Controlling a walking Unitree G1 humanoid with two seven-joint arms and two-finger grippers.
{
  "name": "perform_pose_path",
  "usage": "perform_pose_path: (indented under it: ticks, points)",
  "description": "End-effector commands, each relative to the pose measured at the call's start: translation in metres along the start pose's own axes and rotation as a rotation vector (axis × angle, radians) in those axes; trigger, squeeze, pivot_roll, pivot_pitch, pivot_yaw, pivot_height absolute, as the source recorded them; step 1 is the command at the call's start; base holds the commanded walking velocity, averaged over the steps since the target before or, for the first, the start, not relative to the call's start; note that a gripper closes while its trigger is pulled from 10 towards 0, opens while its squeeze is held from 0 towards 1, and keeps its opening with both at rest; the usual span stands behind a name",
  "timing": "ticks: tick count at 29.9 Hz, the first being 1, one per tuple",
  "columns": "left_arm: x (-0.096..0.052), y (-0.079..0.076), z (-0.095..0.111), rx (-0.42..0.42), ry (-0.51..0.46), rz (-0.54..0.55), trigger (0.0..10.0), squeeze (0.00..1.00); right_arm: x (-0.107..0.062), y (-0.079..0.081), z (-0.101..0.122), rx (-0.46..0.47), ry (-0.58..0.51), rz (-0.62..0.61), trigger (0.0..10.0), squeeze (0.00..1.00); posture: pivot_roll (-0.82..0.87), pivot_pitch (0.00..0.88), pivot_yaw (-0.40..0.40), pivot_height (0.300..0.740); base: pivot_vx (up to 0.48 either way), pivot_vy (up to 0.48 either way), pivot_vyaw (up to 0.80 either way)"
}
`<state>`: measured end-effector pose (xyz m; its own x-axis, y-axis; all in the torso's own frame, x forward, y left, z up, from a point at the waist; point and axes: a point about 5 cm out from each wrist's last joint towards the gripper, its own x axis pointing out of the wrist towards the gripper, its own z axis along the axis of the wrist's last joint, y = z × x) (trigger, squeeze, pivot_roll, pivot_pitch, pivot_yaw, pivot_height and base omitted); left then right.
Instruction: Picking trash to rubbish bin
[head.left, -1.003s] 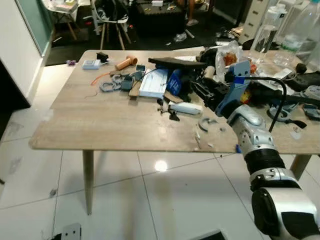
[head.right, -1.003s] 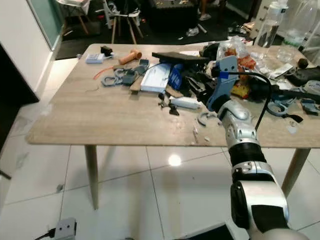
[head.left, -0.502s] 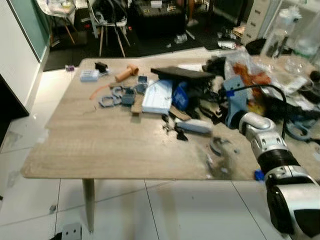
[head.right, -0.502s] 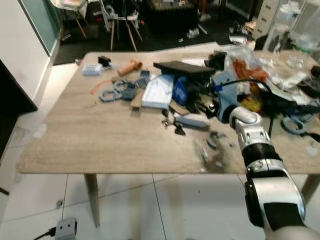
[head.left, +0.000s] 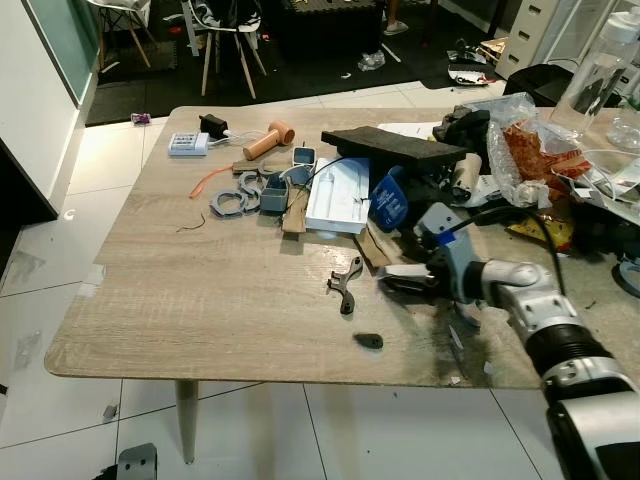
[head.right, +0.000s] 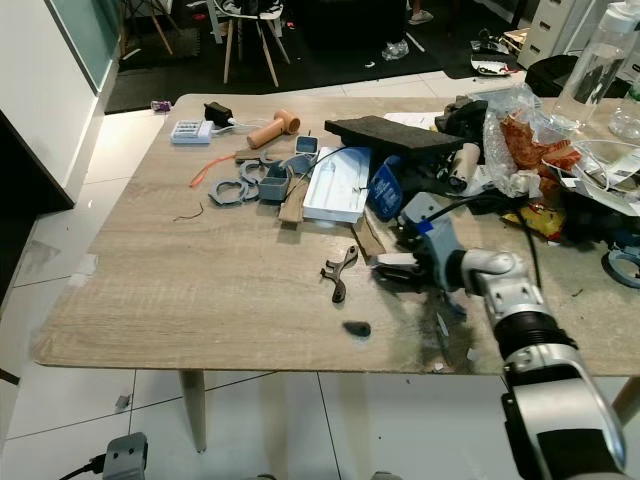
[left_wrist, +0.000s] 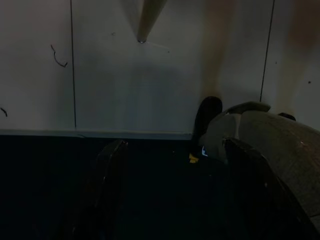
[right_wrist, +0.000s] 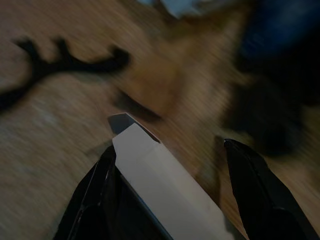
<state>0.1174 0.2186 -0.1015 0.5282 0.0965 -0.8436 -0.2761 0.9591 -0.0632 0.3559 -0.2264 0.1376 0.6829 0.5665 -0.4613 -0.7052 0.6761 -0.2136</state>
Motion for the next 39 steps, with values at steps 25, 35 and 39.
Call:
perform_pose_path:
  ticks: [25,35,39]
  points:
    - [-0.001,0.002,-0.006,-0.011,0.025,0.012,10.0,0.00,0.003,-0.017,0.012,0.120,-0.059,-0.263,0.0,0.00,-0.02,0.044,0.037,0.740,0.000,0.000,0.00]
    - [0.001,0.004,0.005,-0.152,-0.024,0.036,10.0,0.00,-0.026,-0.013,0.113,0.391,-0.915,0.038,10.0,0.00,-0.02,0.036,0.034,0.740,0.000,0.000,0.00]
    - [0.001,0.008,0.009,-0.237,-0.041,0.064,10.0,0.00,-0.040,0.012,0.131,0.366,-1.069,0.327,10.0,0.00,-0.02,0.032,0.032,0.740,0.000,0.000,0.00]
